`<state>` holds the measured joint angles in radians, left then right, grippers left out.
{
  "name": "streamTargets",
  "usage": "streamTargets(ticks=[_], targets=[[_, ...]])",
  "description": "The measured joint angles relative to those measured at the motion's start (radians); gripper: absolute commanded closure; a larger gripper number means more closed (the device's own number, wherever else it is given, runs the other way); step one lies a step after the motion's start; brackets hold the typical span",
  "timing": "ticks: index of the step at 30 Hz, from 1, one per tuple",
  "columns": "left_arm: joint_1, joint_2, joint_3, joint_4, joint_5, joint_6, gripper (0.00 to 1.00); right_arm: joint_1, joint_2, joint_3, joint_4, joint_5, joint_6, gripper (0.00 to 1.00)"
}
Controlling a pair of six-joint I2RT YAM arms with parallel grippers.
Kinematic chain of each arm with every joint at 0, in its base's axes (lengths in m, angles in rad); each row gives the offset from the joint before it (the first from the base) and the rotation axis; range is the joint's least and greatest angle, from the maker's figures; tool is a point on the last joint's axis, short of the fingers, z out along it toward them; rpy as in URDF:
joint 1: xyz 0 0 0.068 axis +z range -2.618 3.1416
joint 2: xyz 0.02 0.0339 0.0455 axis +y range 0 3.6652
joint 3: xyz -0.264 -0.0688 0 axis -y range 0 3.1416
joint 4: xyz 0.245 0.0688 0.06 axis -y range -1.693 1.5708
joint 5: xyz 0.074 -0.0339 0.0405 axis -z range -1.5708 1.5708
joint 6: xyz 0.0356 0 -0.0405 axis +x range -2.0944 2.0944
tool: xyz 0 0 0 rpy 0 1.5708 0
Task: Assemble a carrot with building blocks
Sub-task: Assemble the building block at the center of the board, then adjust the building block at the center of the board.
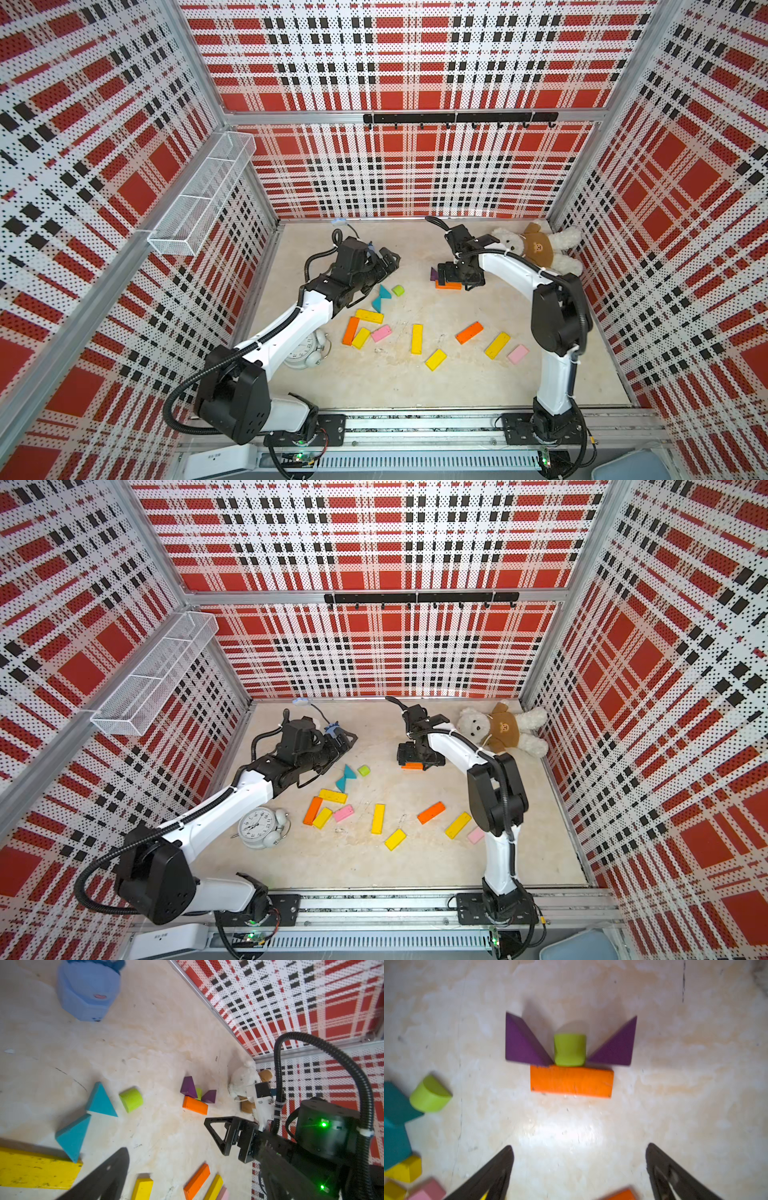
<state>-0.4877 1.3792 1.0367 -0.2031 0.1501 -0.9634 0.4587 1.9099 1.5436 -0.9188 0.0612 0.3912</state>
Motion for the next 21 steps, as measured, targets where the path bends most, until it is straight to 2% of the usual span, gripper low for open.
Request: streamTargets(ticks=[5, 10, 21], targets=[[-0.082, -0.009, -0.002, 0.037, 0.038, 0.015, 0.01, 0.002, -0.17, -0.232, -0.008, -0.063, -0.089, 0.0], [-0.059, -0.055, -0.006, 0.067, 0.05, 0.026, 0.01, 0.007, -0.19, -0.409, 0.006, -0.126, -0.137, 0.0], [-0.068, -0.043, -0.006, 0.098, 0.075, 0.031, 0.0, 0.037, -0.188, -0.454, 0.073, -0.166, -0.194, 0.0]])
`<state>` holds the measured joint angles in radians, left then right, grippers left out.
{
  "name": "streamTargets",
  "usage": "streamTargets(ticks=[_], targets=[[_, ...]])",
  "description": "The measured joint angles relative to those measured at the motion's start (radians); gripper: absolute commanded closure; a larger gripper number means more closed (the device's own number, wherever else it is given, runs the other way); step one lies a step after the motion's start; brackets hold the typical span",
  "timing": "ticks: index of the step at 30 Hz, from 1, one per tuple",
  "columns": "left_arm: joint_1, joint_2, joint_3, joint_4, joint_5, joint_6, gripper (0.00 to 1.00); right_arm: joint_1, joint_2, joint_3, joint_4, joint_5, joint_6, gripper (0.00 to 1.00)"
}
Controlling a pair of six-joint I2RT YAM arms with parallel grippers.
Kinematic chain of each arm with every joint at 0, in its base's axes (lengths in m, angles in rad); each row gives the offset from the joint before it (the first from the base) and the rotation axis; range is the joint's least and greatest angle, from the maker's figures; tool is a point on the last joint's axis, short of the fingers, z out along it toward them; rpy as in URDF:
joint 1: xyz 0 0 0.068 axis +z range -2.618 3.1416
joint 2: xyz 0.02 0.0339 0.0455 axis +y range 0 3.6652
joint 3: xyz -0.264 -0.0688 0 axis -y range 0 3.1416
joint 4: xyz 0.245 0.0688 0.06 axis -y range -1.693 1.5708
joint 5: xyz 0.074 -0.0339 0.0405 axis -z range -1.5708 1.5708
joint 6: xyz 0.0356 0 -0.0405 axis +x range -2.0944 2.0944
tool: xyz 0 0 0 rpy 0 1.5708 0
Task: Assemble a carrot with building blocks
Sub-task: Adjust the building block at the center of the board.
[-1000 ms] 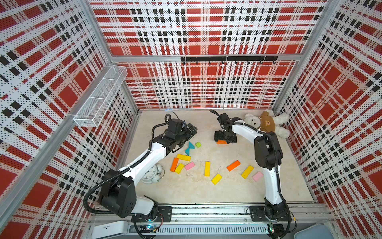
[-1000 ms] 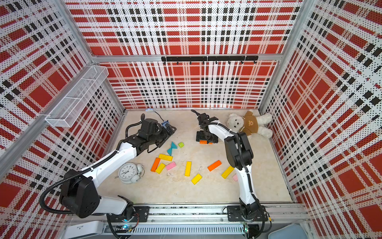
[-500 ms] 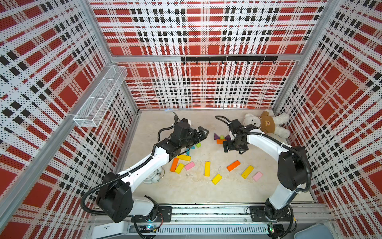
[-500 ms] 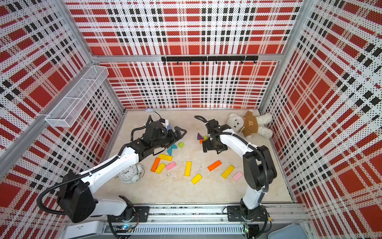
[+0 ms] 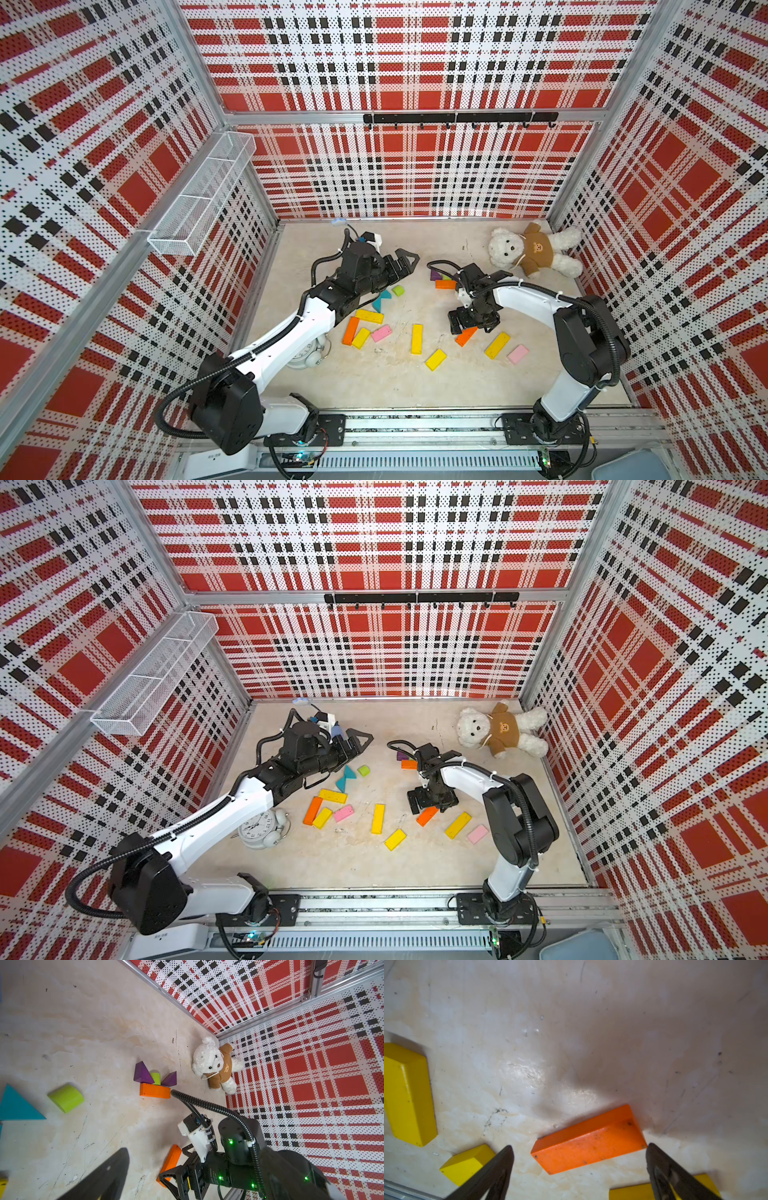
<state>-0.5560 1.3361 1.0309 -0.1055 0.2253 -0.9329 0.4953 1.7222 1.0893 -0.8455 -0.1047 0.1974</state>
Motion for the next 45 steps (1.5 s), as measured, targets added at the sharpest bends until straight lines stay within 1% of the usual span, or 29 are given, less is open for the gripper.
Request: streamTargets(ticks=[7, 12, 14, 18, 22, 30, 37, 39, 41, 45], targets=[[-0.001, 0.0, 0.0, 0.003, 0.0, 0.008, 0.0, 0.024, 0.018, -0.001, -0.009, 0.014, 0.005, 0.0], [-0.002, 0.0, 0.0, 0.003, 0.0, 0.016, 0.0, 0.042, -0.004, -0.023, -0.027, 0.039, 0.052, 0.0], [-0.002, 0.0, 0.0, 0.002, 0.001, 0.018, 0.0, 0.045, -0.032, -0.042, -0.035, 0.03, 0.08, 0.0], [-0.002, 0.0, 0.0, 0.002, 0.003, 0.018, 0.0, 0.062, -0.075, -0.094, -0.016, -0.032, 0.147, 0.0], [-0.002, 0.0, 0.0, 0.002, 0.003, 0.02, 0.0, 0.097, -0.08, -0.143, 0.025, -0.113, 0.221, 0.0], [-0.003, 0.0, 0.0, 0.002, 0.003, 0.022, 0.0, 0.109, -0.082, -0.134, 0.123, -0.224, 0.327, 0.0], [-0.003, 0.0, 0.0, 0.002, 0.003, 0.023, 0.0, 0.109, -0.079, -0.099, 0.167, -0.253, 0.362, 0.0], [-0.003, 0.0, 0.0, 0.002, 0.003, 0.023, 0.0, 0.109, -0.079, -0.081, 0.16, -0.247, 0.361, 0.0], [-0.003, 0.0, 0.0, 0.002, 0.003, 0.026, 0.0, 0.109, -0.08, -0.055, 0.124, -0.208, 0.35, 0.0], [-0.004, 0.007, 0.0, 0.002, 0.004, 0.026, 0.0, 0.11, -0.093, 0.019, 0.0, -0.03, 0.285, 0.0]])
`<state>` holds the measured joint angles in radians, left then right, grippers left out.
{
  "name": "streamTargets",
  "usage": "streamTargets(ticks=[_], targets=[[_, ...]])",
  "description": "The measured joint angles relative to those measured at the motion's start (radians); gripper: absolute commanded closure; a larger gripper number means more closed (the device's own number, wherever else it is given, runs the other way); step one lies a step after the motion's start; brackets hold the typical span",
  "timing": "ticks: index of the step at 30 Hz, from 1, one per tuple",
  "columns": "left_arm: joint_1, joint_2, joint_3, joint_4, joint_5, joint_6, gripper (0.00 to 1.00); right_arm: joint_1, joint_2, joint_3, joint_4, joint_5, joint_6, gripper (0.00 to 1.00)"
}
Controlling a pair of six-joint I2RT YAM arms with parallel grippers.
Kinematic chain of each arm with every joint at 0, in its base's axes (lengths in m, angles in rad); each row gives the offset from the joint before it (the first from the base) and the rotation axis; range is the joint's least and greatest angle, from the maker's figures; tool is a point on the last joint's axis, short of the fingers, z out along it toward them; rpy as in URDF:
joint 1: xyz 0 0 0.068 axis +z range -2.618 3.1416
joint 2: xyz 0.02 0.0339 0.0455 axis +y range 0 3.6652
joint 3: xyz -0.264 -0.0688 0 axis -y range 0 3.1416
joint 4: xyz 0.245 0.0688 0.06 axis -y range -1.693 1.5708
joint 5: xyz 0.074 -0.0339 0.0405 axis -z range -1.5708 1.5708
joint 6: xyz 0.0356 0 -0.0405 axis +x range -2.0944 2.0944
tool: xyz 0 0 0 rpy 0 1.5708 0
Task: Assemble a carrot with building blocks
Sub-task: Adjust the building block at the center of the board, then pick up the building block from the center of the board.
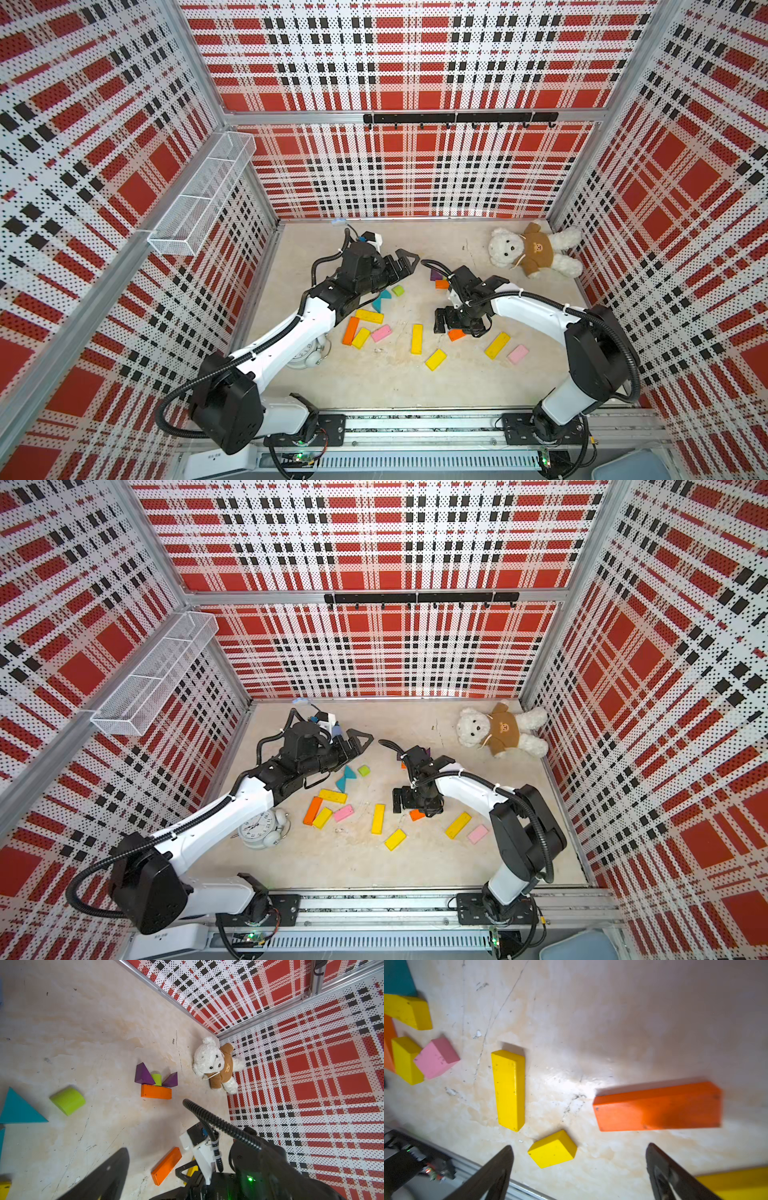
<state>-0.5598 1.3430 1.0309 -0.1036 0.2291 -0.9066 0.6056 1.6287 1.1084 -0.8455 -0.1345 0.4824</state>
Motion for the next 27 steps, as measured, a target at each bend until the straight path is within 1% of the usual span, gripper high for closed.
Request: streamTargets(ticks=[3, 5, 9, 12, 16, 27], targets=[[-0.003, 0.017, 0.0, 0.0, 0.004, -0.001, 0.0, 0.0, -0.006, 0.028, -0.057, 0.102, -0.081, 0.0], [-0.003, 0.027, 0.0, 0.0, 0.007, -0.001, 0.01, -0.002, -0.004, 0.03, -0.074, 0.135, -0.14, 0.0], [-0.003, 0.033, 0.0, -0.001, 0.007, 0.0, 0.01, -0.003, 0.026, 0.03, -0.082, 0.133, -0.23, 0.0], [-0.003, 0.034, 0.0, -0.001, 0.006, 0.0, 0.0, -0.003, 0.065, 0.028, -0.069, 0.116, -0.269, 0.0], [-0.003, 0.034, 0.0, -0.001, 0.007, 0.0, 0.0, -0.005, 0.101, 0.026, -0.052, 0.12, -0.294, 0.0], [-0.004, 0.035, 0.0, -0.001, 0.007, 0.0, 0.0, -0.012, 0.12, 0.009, -0.018, 0.162, -0.296, 0.0]])
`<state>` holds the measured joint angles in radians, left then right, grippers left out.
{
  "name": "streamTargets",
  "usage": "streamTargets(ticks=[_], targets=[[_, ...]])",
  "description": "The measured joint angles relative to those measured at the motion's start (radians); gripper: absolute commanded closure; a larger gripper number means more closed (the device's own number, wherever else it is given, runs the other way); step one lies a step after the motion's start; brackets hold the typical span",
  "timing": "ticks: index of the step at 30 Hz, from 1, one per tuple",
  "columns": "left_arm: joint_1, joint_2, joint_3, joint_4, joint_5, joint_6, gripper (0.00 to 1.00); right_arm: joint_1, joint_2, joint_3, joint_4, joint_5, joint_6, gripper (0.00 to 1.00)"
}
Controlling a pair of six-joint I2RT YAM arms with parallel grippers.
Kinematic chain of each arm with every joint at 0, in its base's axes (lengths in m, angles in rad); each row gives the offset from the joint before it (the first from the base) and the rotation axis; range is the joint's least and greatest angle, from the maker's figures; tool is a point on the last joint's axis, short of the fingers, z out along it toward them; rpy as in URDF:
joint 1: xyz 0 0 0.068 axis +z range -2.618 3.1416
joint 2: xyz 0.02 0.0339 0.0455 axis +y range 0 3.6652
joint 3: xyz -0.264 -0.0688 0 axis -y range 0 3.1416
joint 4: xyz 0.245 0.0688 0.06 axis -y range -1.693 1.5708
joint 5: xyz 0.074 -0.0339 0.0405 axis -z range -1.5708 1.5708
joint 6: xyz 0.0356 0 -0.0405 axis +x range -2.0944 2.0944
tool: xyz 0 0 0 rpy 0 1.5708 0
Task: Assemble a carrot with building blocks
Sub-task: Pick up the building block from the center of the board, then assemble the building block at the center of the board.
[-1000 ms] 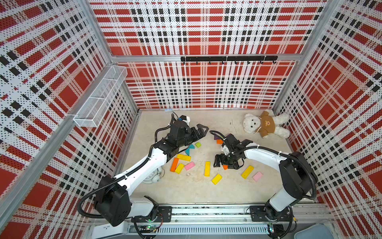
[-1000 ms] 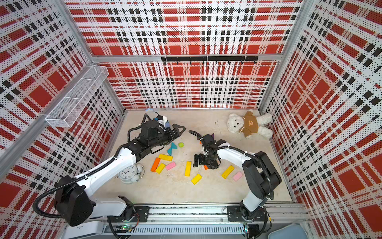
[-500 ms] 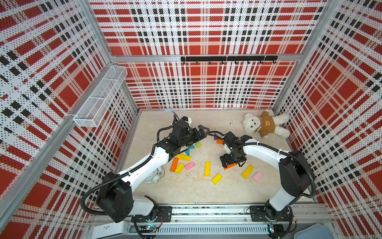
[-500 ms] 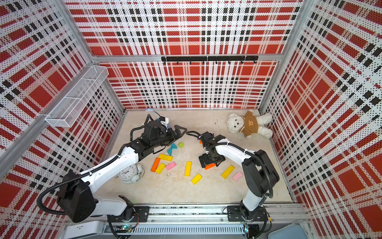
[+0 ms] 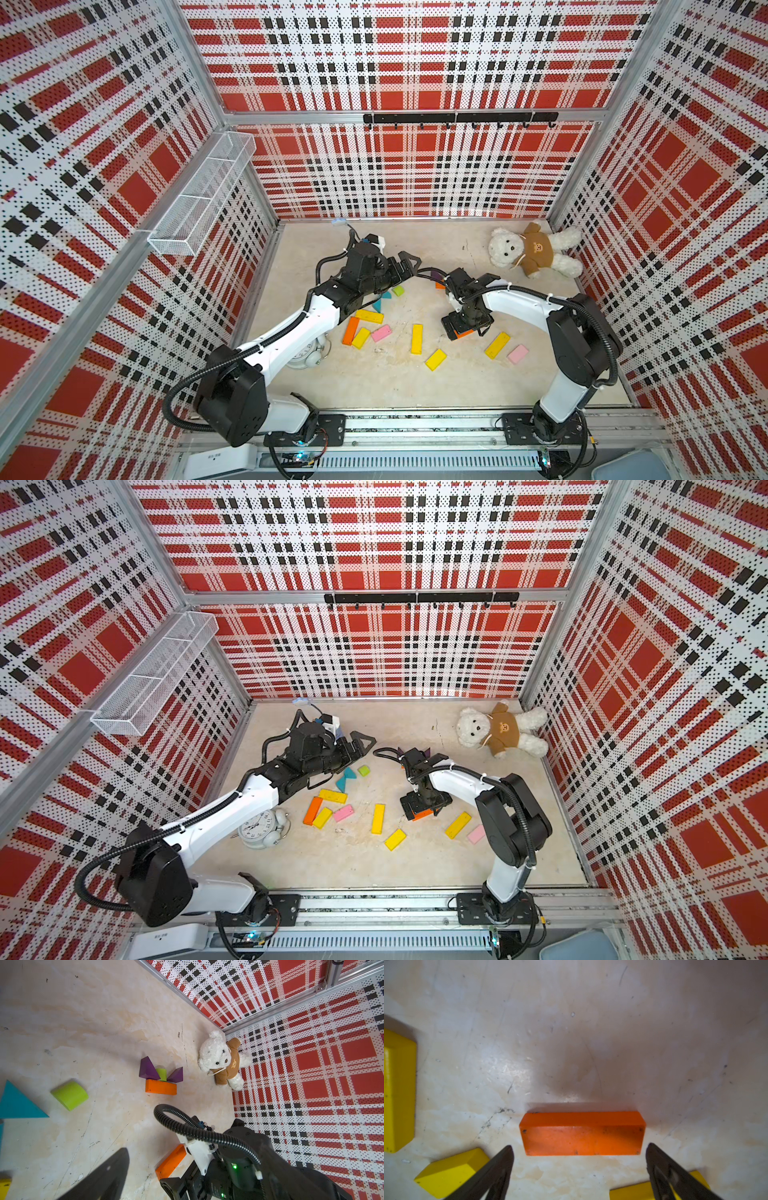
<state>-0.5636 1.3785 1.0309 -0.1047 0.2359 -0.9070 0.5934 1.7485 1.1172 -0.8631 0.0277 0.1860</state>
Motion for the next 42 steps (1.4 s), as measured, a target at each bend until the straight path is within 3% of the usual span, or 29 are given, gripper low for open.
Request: streamTargets(ticks=[13, 19, 23, 30, 37, 42], targets=[[0.0, 0.005, 0.0, 0.0, 0.0, 0.0, 0.0, 0.0, 0.035, -0.021, 0.037, -0.011, 0.013, 0.01], [0.0, 0.005, 0.0, 0.0, 0.0, 0.0, 0.0, -0.002, 0.039, -0.025, 0.037, 0.0, 0.038, 0.12], [0.001, 0.005, 0.0, 0.0, 0.0, 0.0, 0.0, -0.003, 0.039, -0.023, 0.034, 0.005, 0.053, 0.14], [0.021, 0.005, 0.0, 0.0, 0.0, 0.0, 0.01, -0.006, 0.048, 0.117, -0.05, 0.047, 0.125, 0.14], [0.164, 0.005, 0.0, -0.023, -0.01, -0.014, 0.0, -0.048, 0.201, 0.375, -0.058, 0.053, 0.193, 0.14], [0.275, 0.02, 0.0, -0.025, -0.007, -0.031, 0.01, -0.079, 0.31, 0.448, -0.063, 0.045, 0.224, 0.14]])
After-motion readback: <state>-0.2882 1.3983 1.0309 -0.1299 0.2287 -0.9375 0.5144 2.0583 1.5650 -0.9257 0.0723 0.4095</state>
